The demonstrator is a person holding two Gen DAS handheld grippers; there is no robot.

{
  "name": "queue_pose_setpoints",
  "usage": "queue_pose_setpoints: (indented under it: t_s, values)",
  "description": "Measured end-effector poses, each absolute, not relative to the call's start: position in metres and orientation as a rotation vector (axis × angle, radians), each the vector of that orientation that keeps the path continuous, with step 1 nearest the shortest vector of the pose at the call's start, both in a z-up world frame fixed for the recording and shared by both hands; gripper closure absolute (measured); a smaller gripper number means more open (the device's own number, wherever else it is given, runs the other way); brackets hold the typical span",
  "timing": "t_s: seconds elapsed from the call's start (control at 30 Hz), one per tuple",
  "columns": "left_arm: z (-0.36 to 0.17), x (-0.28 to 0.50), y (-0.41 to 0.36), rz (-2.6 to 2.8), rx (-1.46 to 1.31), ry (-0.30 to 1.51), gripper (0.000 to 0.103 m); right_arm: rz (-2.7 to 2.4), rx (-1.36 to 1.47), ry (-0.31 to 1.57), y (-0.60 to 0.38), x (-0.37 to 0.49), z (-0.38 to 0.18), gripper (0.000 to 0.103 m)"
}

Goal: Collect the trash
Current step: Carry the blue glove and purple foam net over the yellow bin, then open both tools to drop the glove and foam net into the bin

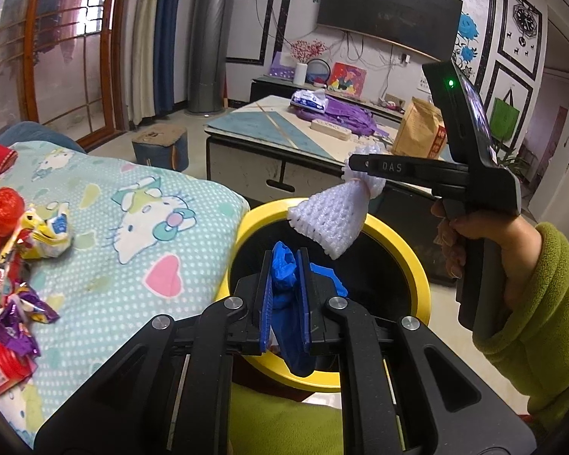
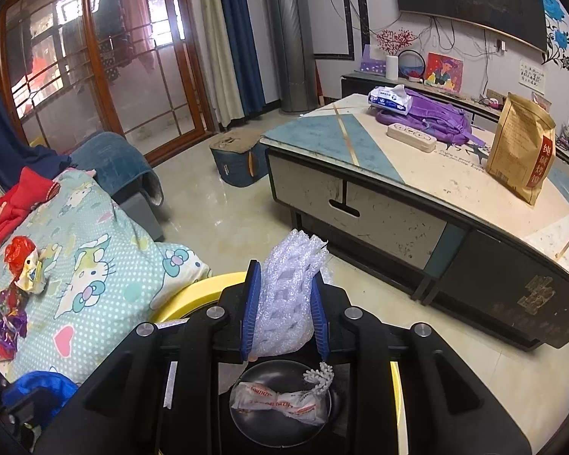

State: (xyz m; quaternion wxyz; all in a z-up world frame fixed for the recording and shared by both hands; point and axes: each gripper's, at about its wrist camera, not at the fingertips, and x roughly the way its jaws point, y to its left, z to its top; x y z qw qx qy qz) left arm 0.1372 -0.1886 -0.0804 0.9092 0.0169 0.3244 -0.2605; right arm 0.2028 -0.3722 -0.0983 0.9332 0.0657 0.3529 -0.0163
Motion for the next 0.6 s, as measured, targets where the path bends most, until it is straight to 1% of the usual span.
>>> queue_pose_setpoints:
  t_s: [0.17,0.23,0.27,0.3,0.33,0.37,0.43,0.53,0.57,0.6]
  values:
    - [-0.084,0.142,-0.195,-0.556,0.039,0.681,0.097,-0.032,0.152,0.732,-0.375,0.204,-0.099,0.075]
    - [-0.085,0.142,-0.2,-0.57,0.049,0.681,0.096,-0.029,0.164,0.734,-0.377,0.204,-0.098,0.072]
    - [-0.086,0.142,-0.202,-0.576,0.051,0.683,0.094,-0.027,0.171,0.734,-0.378,0.204,-0.099,0.069]
    - [-0.087,0.142,-0.204,-0.581,0.052,0.686,0.088,-0.025,0.181,0.734,-0.379,0.204,-0.099,0.064]
    - [-0.088,0.142,-0.205,-0.58,0.05,0.689,0.078,-0.025,0.189,0.734,-0.381,0.204,-0.099,0.062]
    - [-0.089,0.142,-0.205,-0.584,0.041,0.695,0.072,-0.022,0.197,0.733,-0.382,0.204,-0.099,0.057]
    - [-0.089,0.141,-0.203,-0.596,0.021,0.699,0.041,-0.019,0.203,0.732,-0.382,0.204,-0.098,0.052]
    - [-0.088,0.14,-0.199,-0.576,0.013,0.685,0.024,-0.018,0.206,0.729,-0.381,0.204,-0.097,0.048]
    - [-0.087,0.14,-0.197,-0.569,0.01,0.683,0.02,-0.017,0.206,0.727,-0.381,0.203,-0.097,0.047]
    - [-0.086,0.139,-0.195,-0.56,0.003,0.68,0.015,-0.017,0.207,0.723,-0.38,0.203,-0.096,0.045]
